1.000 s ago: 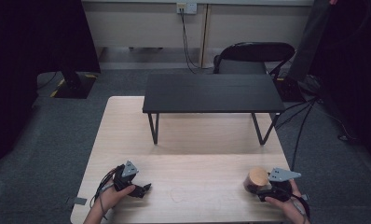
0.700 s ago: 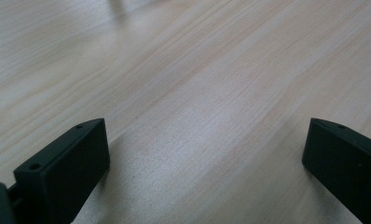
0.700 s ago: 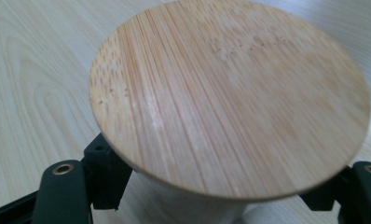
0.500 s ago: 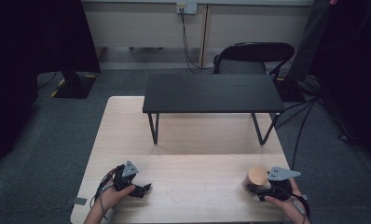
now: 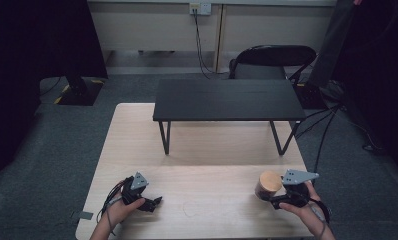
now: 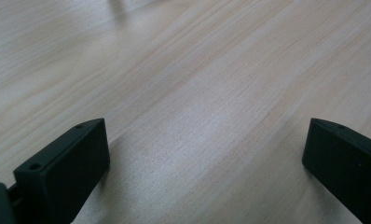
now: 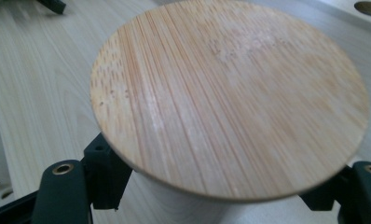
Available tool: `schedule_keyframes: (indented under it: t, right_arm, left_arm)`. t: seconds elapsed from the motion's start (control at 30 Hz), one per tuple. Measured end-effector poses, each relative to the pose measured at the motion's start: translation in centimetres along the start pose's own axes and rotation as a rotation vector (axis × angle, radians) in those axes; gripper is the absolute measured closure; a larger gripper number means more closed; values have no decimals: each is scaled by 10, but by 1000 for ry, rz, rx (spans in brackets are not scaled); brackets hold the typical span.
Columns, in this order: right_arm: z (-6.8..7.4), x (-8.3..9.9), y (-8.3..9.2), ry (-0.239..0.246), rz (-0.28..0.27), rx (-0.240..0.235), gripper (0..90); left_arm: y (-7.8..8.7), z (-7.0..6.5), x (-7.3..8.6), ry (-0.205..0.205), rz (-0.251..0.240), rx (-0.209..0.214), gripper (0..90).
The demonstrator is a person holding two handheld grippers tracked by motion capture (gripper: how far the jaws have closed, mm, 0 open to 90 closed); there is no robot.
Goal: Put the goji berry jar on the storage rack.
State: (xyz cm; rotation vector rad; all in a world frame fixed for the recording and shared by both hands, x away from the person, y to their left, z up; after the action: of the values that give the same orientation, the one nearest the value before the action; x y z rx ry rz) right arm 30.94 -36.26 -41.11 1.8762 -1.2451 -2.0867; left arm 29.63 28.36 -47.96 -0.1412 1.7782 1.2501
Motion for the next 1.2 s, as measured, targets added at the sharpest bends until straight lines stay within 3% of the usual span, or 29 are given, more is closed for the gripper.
schedule_keyframes:
  t: [0.1,0.37,0.8,1.2]
  right_arm:
    - [-1,-14,2,17,12,7,258]
    - [-8,-45,9,-11,-23,3,258]
    - [-20,-124,12,14,-6,-28,258]
    - [-35,-176,5,20,-14,4,258]
  left_arm:
    - [0,0,0,-1,1,0,0]
    - [0,0,0,-1,2,0,0]
    - [0,0,0,1,0,0,0]
    - [0,0,0,-3,1,-1,0]
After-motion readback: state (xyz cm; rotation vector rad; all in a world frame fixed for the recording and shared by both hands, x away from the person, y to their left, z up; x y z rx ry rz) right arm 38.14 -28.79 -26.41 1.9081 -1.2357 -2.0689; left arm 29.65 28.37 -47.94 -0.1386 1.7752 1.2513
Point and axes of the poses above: each handheld gripper's, and its own axes: y roughly backward along the jaws, x roughly out of its underside, z roughly to its left, the point moved 3 cm from there along -y, roughly forward along the jaws, and after that the axes turned 5 degrees about y, right-handed, at the moved point
